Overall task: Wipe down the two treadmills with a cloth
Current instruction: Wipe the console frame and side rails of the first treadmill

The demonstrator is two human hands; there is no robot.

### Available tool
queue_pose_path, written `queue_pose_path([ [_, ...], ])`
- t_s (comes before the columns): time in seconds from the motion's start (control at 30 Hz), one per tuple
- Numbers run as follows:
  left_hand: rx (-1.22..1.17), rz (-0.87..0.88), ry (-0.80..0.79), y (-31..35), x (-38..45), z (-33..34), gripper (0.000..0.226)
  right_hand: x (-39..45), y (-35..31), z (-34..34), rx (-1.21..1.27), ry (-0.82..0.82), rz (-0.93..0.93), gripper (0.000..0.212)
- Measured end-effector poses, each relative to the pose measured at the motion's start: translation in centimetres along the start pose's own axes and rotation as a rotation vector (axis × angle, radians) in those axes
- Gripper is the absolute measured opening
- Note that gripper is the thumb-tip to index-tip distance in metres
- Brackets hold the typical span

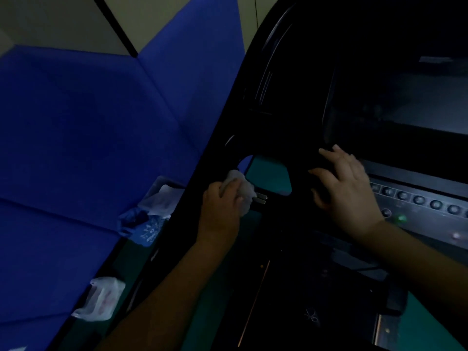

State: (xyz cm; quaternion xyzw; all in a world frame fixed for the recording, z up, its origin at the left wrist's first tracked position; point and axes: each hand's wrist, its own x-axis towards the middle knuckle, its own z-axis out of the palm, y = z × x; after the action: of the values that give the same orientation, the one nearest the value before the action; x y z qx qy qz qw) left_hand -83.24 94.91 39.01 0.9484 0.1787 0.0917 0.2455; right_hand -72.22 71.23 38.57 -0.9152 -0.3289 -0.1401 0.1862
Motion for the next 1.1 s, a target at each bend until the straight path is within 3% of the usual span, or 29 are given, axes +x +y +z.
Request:
queue_pose_path([
  [0.07,-0.056,0.032,0.162,-0.5,-0.5,-2.4,0.037,0.0,-1.1,1.1,0.042,-0.012,-0.061,0.037],
  [0.17,0.156,0.000,0.364,-3.5,-1.2,-5.4,0.043,0.3,-2.7,3.1,0.052,-0.146,-0.183,0.044],
  [0.3,0.162,-0.226,0.135,-6.5,-2.7,-4.5,0.047,0.2,-4.1,4.2,-0.138,-0.258,-0.211,0.046],
  [0.4,0.350,-0.190,0.066,-6.0,-1.4,-3.4,0.049,0.1,-4.1,4.4,-0.179,-0.248,-0.209,0.043],
  [0.57,0.305,-0.275,0.041,-3.2,3.5,-2.8,0.059,0.0,-4.2,4.3,-0.193,-0.287,-0.217,0.052],
  [0.7,0.351,-0.186,-0.050,-4.6,4.6,-2.9,0.055,0.1,-4.3,4.1,-0.215,-0.293,-0.225,0.045],
  [0.87,0.292,-0.108,-0.001,-5.9,1.4,-4.1,0.069,0.4,-4.4,4.1,-0.215,-0.278,-0.227,0.041],
  [0.97,0.365,-0.044,0.078,-7.3,-2.7,-4.5,0.062,0.5,-4.5,4.2,-0.222,-0.289,-0.217,0.041],
  [1.1,0.395,-0.150,0.074,-9.1,-8.1,-5.7,0.067,0.5,-4.6,4.4,-0.210,-0.259,-0.223,0.039],
])
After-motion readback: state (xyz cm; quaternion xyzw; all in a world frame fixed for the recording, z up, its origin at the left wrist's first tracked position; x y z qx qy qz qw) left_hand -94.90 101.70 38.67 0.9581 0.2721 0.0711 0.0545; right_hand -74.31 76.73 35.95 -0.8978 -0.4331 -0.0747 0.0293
